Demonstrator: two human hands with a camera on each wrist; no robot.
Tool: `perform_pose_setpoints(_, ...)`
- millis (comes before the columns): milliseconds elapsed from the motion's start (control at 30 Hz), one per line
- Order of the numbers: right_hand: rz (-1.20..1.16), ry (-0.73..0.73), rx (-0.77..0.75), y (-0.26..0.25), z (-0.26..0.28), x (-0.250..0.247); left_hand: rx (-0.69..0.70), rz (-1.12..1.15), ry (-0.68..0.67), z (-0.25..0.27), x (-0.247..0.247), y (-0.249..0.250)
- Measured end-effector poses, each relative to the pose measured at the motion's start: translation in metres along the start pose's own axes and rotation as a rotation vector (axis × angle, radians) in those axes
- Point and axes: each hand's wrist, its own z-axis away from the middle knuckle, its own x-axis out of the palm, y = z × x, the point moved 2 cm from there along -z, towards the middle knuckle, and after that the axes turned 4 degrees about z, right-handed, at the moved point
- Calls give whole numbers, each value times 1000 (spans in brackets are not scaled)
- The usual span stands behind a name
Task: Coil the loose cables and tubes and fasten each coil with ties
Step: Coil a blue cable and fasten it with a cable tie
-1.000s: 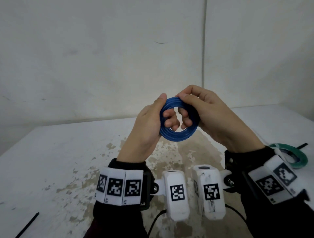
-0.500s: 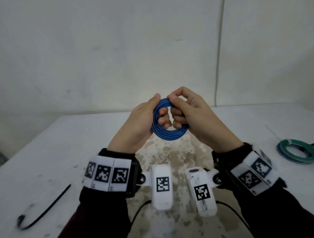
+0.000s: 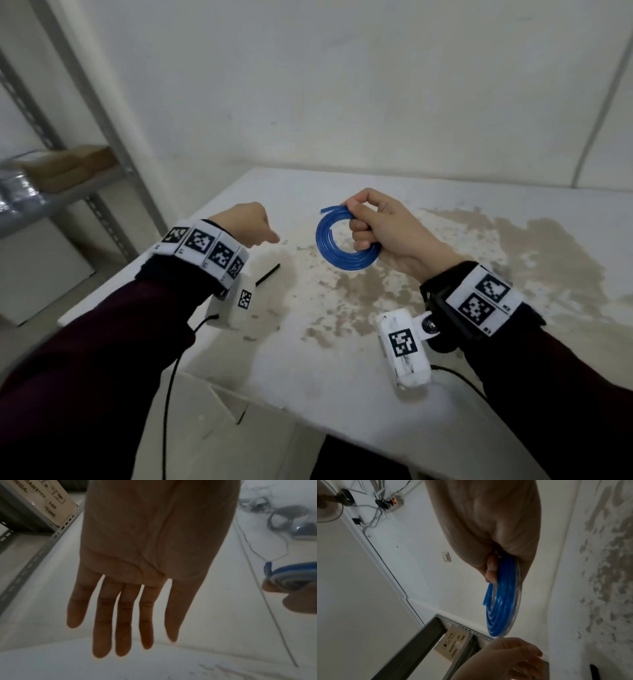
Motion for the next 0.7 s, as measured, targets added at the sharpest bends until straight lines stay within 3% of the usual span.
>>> perform_pose_setpoints(133, -1, -30, 48, 10, -3, 19, -82, -106, -89, -5, 18, -14)
perform_pose_setpoints(367, -40, -52, 108, 19, -2, 25, -120, -216, -42, -22, 48, -33)
perform_pose_setpoints(500, -45, -63, 110, 18, -2, 23, -118, -109, -161, -18, 45, -29)
perform_pose_setpoints(700, -24, -96, 77, 18, 0, 19, -118, 110, -113, -15, 34, -17)
